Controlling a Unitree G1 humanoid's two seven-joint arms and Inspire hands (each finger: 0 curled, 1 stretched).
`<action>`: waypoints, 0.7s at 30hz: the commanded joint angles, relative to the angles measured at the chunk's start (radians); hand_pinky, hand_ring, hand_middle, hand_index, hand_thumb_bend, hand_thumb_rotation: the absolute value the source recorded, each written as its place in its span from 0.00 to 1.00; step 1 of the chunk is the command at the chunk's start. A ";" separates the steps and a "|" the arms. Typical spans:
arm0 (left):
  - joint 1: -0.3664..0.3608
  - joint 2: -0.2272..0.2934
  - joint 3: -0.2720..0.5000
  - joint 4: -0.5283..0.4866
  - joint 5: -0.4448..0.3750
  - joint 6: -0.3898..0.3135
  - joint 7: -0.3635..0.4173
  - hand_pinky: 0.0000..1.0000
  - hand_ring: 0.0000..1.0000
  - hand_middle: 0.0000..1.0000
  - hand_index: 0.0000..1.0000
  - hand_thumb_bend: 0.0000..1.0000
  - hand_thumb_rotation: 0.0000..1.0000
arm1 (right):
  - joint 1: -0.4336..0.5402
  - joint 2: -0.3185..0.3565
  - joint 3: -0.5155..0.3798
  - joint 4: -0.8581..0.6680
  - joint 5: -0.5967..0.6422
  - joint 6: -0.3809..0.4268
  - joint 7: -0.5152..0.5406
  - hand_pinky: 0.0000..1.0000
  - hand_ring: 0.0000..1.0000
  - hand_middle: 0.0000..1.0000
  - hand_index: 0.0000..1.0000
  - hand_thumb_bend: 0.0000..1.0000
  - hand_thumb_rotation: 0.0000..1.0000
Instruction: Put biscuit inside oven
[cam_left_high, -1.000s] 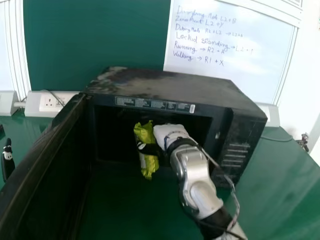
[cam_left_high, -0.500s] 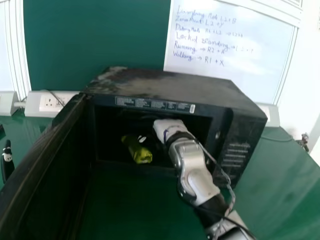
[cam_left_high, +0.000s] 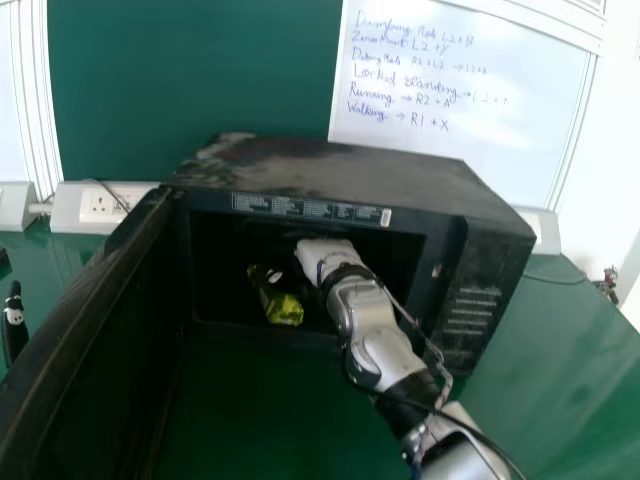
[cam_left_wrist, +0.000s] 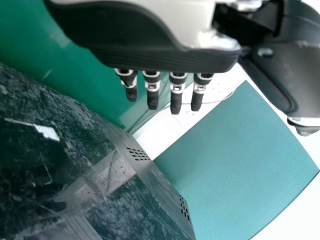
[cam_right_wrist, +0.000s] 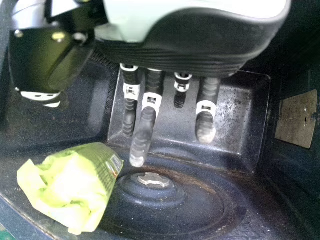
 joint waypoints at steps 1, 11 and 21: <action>0.000 -0.005 -0.012 -0.018 -0.011 -0.009 0.009 0.65 0.73 0.76 0.79 0.63 0.01 | -0.043 0.003 0.014 0.028 0.014 -0.003 -0.021 0.11 0.18 0.30 0.73 0.70 0.00; -0.003 -0.002 -0.014 -0.015 -0.017 -0.012 0.009 0.65 0.73 0.76 0.79 0.64 0.01 | -0.022 -0.025 0.000 -0.061 0.078 -0.003 -0.054 0.10 0.17 0.27 0.69 0.72 0.00; -0.007 0.008 -0.015 -0.003 -0.022 -0.012 0.009 0.66 0.73 0.76 0.79 0.63 0.01 | 0.115 -0.055 -0.052 -0.384 0.112 0.131 0.016 0.09 0.16 0.26 0.71 0.72 0.01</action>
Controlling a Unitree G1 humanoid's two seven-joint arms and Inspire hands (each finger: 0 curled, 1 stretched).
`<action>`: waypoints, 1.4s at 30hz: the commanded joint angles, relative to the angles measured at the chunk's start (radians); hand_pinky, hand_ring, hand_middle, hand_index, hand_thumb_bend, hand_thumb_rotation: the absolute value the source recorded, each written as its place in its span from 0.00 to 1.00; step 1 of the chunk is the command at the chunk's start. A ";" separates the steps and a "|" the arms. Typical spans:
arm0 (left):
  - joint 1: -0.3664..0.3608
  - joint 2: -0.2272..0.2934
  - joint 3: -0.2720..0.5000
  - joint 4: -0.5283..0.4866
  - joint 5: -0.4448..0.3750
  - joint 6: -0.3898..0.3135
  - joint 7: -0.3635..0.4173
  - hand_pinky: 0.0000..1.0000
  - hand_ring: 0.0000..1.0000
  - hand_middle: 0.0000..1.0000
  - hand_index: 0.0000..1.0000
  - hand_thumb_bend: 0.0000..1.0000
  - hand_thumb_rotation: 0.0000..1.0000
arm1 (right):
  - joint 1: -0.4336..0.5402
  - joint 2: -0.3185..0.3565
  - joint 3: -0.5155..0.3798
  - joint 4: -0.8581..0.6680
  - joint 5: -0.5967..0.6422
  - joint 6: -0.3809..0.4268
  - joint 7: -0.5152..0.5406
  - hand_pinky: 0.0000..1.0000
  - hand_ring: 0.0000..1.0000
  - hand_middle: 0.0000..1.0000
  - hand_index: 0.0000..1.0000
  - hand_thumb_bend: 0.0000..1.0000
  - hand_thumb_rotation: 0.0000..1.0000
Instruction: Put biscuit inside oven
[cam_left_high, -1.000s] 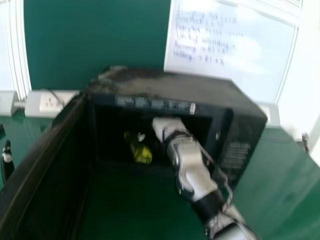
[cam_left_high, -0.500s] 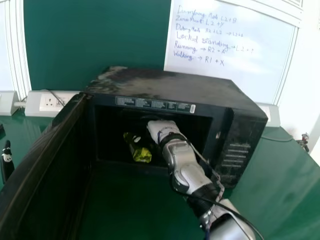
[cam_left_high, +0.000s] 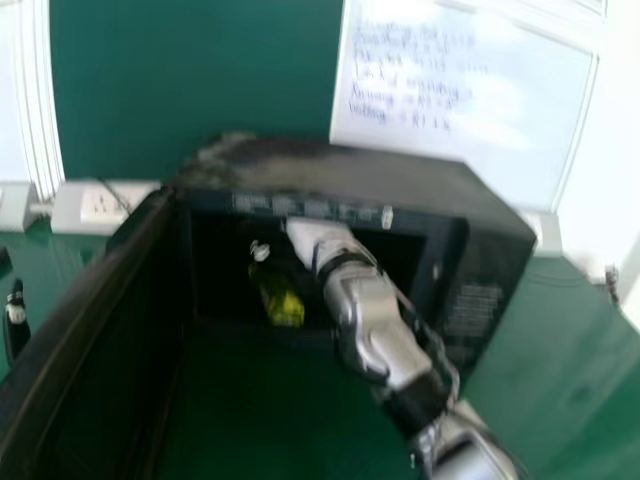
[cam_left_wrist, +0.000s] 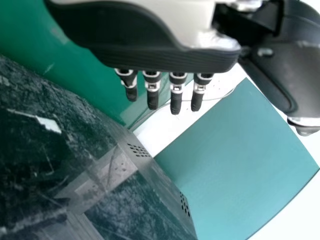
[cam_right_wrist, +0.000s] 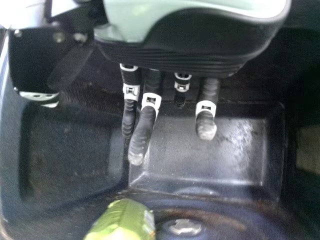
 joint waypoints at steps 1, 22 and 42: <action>-0.005 0.008 -0.004 0.004 -0.006 -0.008 -0.006 0.65 0.73 0.76 0.79 0.63 0.02 | 0.030 -0.013 -0.027 -0.070 0.011 0.037 0.017 0.09 0.16 0.27 0.72 0.73 0.05; -0.010 0.019 -0.009 0.008 0.000 -0.012 -0.015 0.66 0.73 0.77 0.79 0.65 0.02 | 0.135 -0.128 -0.066 -0.516 0.013 0.254 0.405 0.03 0.10 0.21 0.49 0.53 0.14; -0.017 0.015 -0.022 -0.004 0.003 -0.015 0.003 0.66 0.74 0.77 0.79 0.61 0.04 | 0.230 -0.182 0.005 -0.668 -0.050 0.275 0.673 0.07 0.14 0.27 0.89 0.94 0.05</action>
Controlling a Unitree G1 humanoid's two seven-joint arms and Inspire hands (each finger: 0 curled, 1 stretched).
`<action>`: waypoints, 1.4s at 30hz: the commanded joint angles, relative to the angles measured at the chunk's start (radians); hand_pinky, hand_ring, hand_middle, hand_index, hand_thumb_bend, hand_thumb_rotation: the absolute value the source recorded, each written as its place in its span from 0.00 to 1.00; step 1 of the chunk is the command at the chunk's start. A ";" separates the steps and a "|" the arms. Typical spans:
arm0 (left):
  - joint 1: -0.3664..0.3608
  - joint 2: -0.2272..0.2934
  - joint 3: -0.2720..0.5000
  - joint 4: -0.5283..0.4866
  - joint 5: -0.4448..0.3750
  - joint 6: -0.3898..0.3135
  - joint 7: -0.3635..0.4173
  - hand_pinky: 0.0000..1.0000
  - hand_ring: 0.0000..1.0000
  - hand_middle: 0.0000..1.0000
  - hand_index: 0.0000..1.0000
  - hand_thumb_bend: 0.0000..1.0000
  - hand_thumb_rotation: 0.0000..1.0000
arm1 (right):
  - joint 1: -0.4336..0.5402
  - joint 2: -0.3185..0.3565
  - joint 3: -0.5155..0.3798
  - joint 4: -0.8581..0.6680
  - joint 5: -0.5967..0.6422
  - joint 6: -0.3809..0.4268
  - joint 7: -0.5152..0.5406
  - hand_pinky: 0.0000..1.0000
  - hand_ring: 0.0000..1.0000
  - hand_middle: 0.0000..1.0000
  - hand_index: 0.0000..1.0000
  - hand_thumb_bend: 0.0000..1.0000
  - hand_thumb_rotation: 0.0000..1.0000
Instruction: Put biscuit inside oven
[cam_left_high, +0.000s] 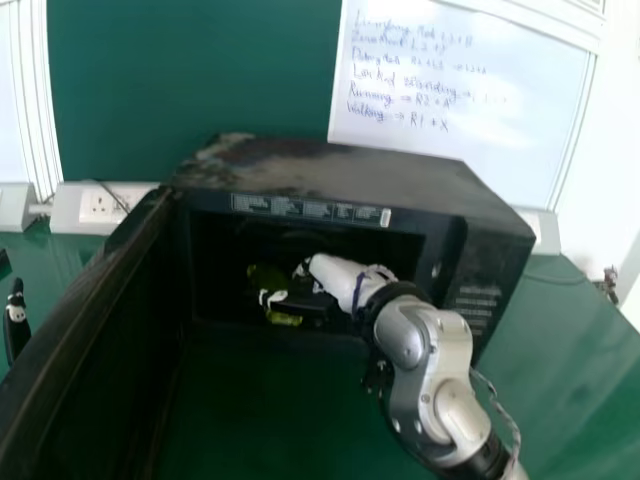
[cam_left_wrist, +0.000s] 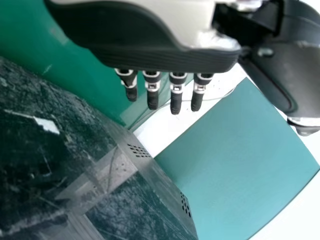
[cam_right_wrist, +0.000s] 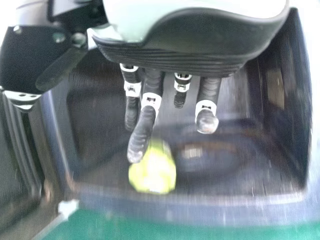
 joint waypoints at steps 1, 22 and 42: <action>-0.016 0.005 -0.011 -0.008 -0.002 -0.005 0.010 0.66 0.74 0.77 0.79 0.62 0.04 | 0.011 -0.011 0.004 -0.014 -0.023 0.015 0.029 0.07 0.14 0.27 0.89 0.94 0.05; -0.038 0.013 -0.012 0.030 0.005 -0.006 -0.009 0.67 0.74 0.78 0.80 0.61 0.03 | 0.149 -0.193 -0.272 -0.259 0.213 -0.043 0.161 0.33 0.44 0.53 0.67 0.92 0.19; -0.043 0.048 0.000 0.080 0.040 -0.011 -0.068 0.67 0.74 0.77 0.78 0.61 0.04 | 0.251 -0.407 -0.798 0.039 1.028 -0.050 0.208 0.44 0.49 0.56 0.64 0.94 0.11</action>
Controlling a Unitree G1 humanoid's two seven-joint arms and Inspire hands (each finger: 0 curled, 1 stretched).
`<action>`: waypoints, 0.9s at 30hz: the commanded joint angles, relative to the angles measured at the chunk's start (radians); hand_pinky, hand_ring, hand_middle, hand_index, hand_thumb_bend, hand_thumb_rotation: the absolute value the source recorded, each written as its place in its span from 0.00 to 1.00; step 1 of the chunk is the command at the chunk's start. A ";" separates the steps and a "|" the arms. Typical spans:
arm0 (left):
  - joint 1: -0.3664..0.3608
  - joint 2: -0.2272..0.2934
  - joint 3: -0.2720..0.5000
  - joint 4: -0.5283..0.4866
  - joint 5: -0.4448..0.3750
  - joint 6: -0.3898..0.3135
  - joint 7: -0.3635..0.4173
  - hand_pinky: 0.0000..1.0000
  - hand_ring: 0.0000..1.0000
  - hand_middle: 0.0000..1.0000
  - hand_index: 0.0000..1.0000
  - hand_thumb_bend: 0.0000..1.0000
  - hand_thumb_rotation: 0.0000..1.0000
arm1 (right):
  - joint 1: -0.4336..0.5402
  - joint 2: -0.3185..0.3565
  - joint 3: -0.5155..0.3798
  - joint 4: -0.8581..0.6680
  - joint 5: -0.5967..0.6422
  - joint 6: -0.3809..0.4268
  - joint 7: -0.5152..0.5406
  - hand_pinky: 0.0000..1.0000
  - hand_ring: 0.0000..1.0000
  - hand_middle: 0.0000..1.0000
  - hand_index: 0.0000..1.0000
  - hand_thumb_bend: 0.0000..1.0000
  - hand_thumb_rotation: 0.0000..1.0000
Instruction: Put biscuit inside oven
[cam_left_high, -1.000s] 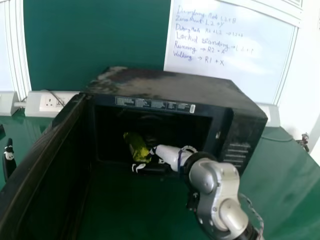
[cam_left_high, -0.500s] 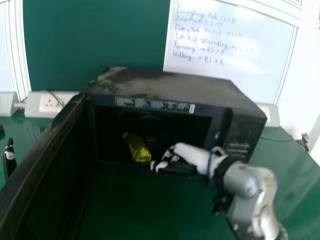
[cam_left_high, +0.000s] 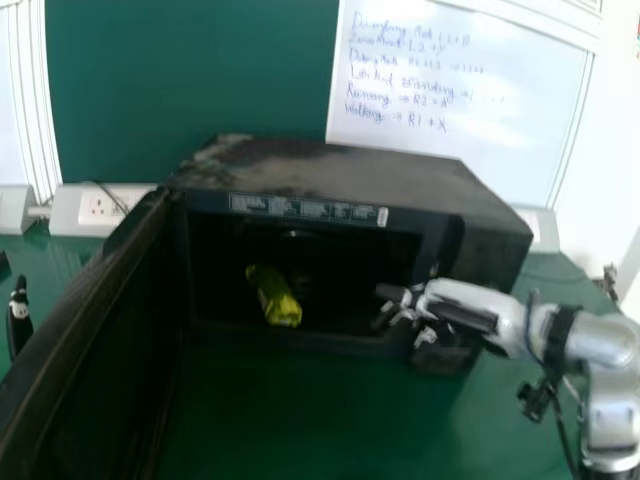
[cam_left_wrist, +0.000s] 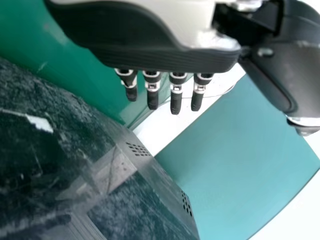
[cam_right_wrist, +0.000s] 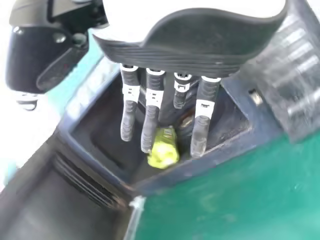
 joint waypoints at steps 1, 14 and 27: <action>-0.010 0.013 0.006 0.017 0.010 -0.007 -0.020 0.67 0.74 0.77 0.77 0.61 0.04 | 0.016 -0.015 -0.049 0.076 0.075 -0.061 -0.007 0.44 0.47 0.53 0.63 0.94 0.11; 0.000 0.028 0.011 0.020 0.035 -0.008 -0.072 0.68 0.74 0.77 0.77 0.61 0.03 | 0.053 -0.090 -0.060 0.338 0.233 -0.261 -0.030 0.29 0.36 0.44 0.53 0.88 0.03; 0.062 0.035 -0.028 -0.115 0.063 -0.012 -0.138 0.68 0.74 0.77 0.79 0.64 0.04 | 0.128 -0.105 -0.109 0.305 0.229 -0.093 -0.332 0.32 0.34 0.43 0.48 0.52 0.15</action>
